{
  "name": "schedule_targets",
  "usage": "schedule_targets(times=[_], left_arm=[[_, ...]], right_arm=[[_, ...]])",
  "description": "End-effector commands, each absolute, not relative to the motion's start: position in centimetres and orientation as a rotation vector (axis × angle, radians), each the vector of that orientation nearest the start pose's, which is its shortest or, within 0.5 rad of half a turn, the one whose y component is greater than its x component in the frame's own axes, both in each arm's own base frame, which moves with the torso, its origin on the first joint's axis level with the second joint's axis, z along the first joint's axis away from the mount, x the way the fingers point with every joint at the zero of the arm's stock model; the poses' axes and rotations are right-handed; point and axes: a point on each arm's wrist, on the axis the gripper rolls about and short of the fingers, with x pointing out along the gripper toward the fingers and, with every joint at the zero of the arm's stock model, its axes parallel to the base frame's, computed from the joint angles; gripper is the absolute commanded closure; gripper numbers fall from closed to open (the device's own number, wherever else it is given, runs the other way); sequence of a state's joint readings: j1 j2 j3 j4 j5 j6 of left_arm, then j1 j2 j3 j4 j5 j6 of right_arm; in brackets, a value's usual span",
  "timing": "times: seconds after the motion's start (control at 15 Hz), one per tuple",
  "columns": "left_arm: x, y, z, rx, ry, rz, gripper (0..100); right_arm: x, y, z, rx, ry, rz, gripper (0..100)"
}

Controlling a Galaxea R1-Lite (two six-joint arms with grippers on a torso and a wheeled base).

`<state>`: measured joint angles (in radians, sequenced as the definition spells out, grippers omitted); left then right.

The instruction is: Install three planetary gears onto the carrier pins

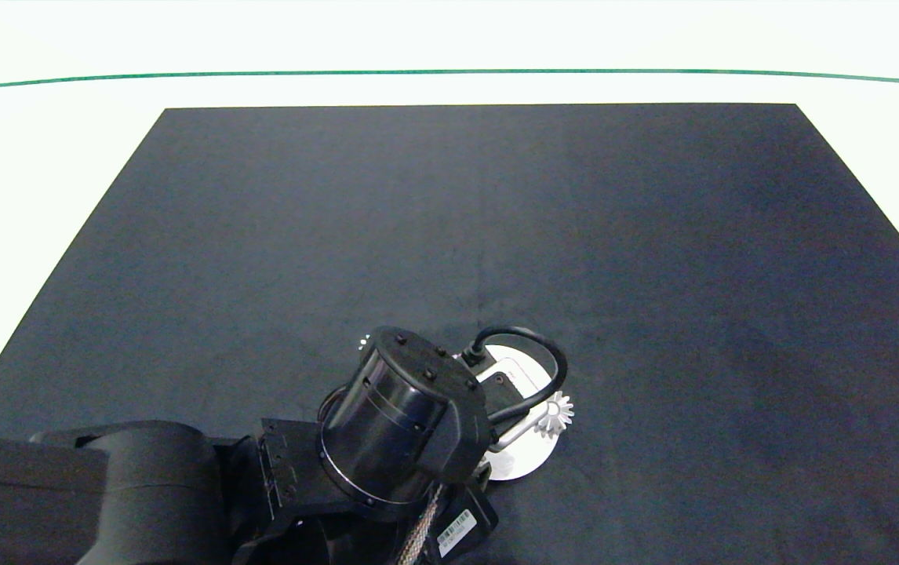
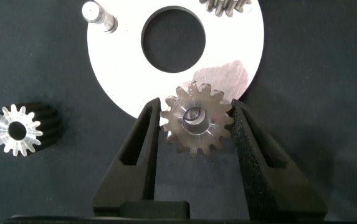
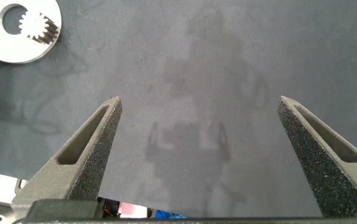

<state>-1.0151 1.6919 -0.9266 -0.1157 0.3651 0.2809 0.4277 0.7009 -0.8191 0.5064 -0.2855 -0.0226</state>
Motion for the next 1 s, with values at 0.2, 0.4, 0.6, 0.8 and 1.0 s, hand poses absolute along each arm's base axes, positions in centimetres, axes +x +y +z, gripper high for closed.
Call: schedule_targets(times=[0.2, 0.4, 0.6, 0.8, 1.0], left_arm=[[16.16, -24.52, 16.92, 0.688, 0.424, -0.7, 100], [16.13, -24.47, 16.69, 0.693, 0.43, -0.7, 100], [16.3, -24.48, 16.98, 0.685, 0.421, -0.696, 100], [16.45, -24.56, 17.05, 0.68, 0.414, -0.693, 100], [16.45, -24.63, 16.95, 0.68, 0.414, -0.694, 100]], right_arm=[[2.96, 0.65, 25.03, -0.159, 0.367, 0.143, 0], [2.92, 0.63, 25.03, -0.158, 0.365, 0.143, 0], [2.96, 0.65, 25.03, -0.159, 0.367, 0.143, 0], [2.96, 0.65, 25.03, -0.159, 0.367, 0.143, 0], [2.96, 0.65, 25.03, -0.159, 0.367, 0.143, 0]])
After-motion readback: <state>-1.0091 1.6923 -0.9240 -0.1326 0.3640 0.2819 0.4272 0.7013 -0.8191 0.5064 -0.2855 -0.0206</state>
